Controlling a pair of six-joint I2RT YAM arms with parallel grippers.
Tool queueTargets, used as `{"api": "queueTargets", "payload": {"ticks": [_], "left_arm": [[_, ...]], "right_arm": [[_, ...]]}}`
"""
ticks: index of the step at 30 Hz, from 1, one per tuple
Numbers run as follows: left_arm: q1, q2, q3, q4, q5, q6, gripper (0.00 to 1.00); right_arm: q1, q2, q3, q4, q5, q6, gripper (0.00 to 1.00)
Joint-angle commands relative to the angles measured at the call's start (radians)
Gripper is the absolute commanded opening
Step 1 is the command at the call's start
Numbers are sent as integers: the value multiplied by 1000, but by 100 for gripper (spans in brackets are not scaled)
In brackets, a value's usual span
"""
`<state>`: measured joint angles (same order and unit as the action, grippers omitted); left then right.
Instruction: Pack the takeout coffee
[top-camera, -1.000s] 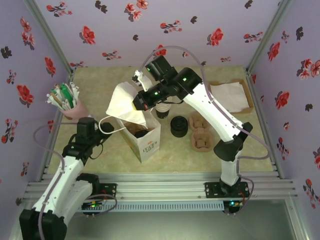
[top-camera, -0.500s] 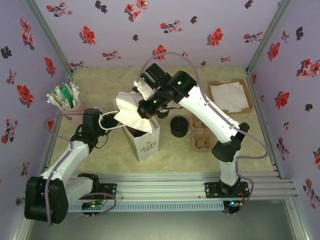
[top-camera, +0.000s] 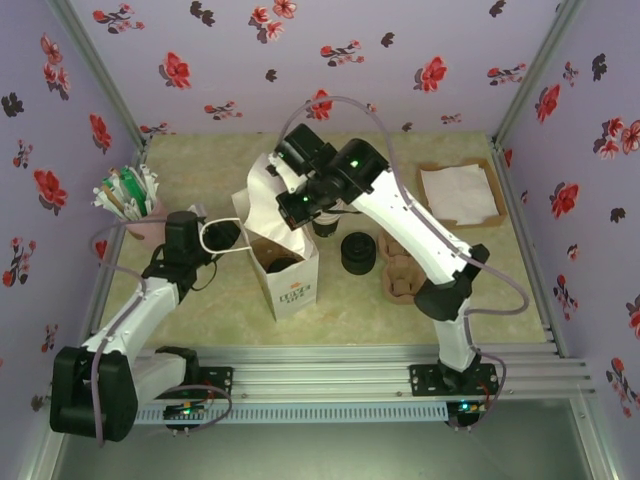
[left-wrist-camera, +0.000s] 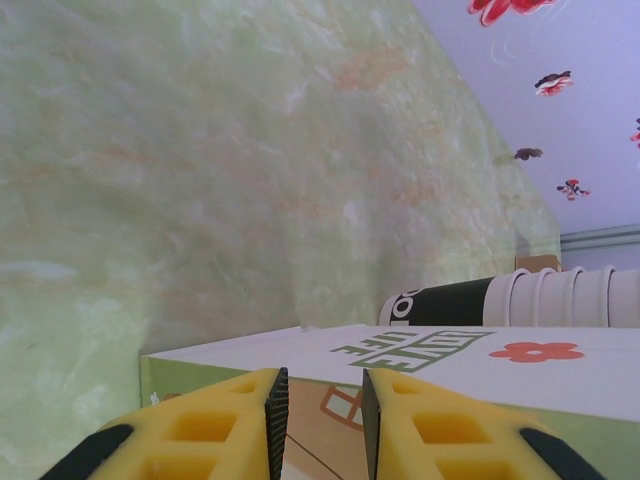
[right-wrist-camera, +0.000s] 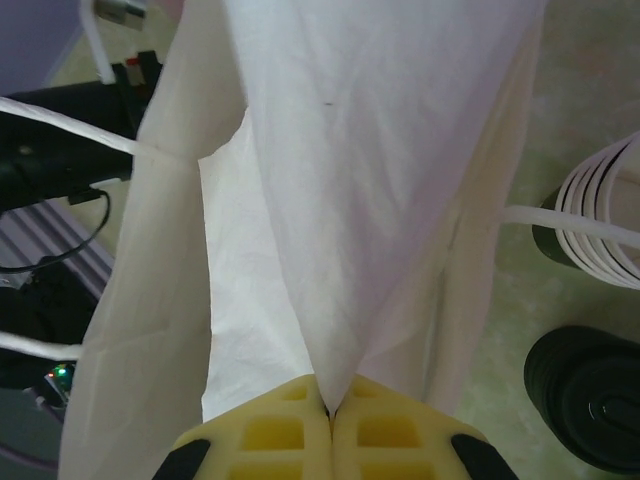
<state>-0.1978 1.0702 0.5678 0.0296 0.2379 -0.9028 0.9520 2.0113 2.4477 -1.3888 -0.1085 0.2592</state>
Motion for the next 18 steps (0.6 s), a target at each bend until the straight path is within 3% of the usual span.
{"api": "queueTargets", "payload": {"ticks": [1,18], "left_arm": [[6,-27,-2,8,9,40,29],[3,93,77,85,48,42,29]], "right_arm": [[35,60,36,-51,58,17,0],[96,156,4,-64,111,43,0]]}}
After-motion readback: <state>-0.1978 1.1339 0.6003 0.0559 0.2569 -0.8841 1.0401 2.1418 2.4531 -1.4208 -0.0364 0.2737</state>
